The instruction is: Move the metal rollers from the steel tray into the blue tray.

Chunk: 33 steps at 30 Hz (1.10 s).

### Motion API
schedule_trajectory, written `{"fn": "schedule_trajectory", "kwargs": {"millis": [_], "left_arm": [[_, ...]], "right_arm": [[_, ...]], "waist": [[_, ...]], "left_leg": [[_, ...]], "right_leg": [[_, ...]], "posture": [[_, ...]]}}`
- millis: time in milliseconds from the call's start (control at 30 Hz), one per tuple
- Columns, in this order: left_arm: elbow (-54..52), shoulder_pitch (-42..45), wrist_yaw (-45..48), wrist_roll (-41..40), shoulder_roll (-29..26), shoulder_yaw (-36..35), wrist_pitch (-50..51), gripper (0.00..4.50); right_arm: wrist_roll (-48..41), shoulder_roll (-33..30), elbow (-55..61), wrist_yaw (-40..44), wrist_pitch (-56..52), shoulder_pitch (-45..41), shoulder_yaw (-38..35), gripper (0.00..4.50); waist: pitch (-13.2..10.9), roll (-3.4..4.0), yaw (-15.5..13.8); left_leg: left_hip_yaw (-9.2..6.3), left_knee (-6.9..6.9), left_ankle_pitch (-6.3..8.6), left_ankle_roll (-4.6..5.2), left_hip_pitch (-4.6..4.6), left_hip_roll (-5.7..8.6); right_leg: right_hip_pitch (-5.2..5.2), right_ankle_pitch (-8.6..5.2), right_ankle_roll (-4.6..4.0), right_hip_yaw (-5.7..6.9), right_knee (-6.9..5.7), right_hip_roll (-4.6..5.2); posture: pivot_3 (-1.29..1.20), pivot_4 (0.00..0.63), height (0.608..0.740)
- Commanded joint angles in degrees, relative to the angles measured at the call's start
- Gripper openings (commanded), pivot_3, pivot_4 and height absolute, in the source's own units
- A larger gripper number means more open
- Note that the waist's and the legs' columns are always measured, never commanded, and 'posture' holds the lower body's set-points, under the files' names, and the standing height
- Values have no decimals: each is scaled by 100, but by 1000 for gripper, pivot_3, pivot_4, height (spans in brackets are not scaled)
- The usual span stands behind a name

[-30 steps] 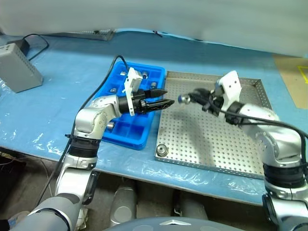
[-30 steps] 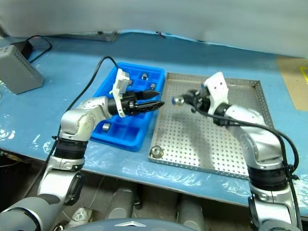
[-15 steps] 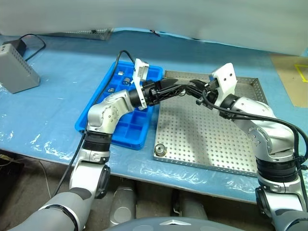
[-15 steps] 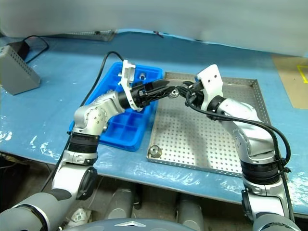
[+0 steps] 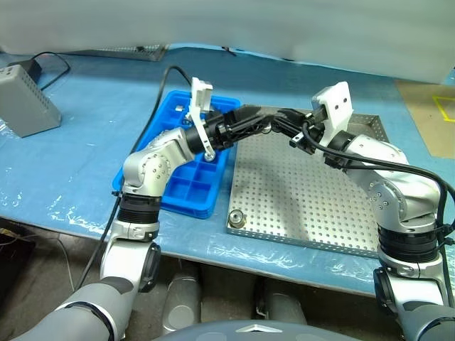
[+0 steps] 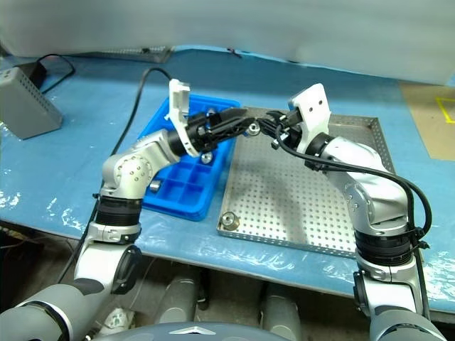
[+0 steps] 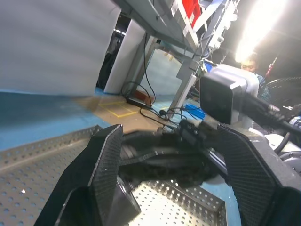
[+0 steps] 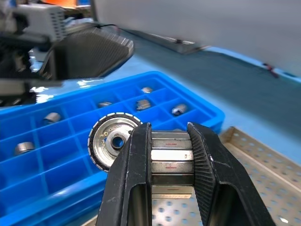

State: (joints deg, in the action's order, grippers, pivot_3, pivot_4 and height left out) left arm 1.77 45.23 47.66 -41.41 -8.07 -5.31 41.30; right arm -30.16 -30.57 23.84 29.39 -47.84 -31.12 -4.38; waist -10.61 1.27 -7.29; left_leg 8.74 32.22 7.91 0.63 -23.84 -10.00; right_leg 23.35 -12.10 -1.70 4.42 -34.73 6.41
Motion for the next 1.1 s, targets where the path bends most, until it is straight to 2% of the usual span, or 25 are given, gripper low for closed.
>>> {"fn": "schedule_trajectory", "kwargs": {"millis": [33,167,533,800,1100], "left_arm": [[-119,213,-28,-159,-183,-238,-118,3390],[152,456,-128,-291,-227,-498,-188,3390],[317,399,8,-139,-156,-149,-271,3390],[677,373,-86,-430,-112,-74,576,3390],[1000,254,-121,-219,44,-13,449,3390]], "right_arm": [[47,-45,37,-18,242,-232,-154,732],[191,-96,-181,-39,419,-283,-153,732],[300,43,-93,-252,524,-309,-159,732],[121,-81,244,-408,295,-346,-449,732],[112,-117,369,-489,215,-221,-413,732]], "waist": [[0,0,-1],[0,0,-2],[0,0,4],[0,0,16],[0,0,19]], "left_leg": [[0,0,0,0,-1,0],[0,1,-2,-3,-2,2],[0,1,-2,-3,-5,2],[2,1,-4,-5,-5,2],[2,1,-3,-4,-4,1]], "right_leg": [[1,0,0,0,0,0],[1,0,0,0,0,0],[2,0,0,0,1,0],[3,0,0,-1,1,0],[4,0,0,-2,0,-1]], "posture": [[122,150,740],[125,150,740],[77,150,740],[42,150,740],[33,150,740]]}}
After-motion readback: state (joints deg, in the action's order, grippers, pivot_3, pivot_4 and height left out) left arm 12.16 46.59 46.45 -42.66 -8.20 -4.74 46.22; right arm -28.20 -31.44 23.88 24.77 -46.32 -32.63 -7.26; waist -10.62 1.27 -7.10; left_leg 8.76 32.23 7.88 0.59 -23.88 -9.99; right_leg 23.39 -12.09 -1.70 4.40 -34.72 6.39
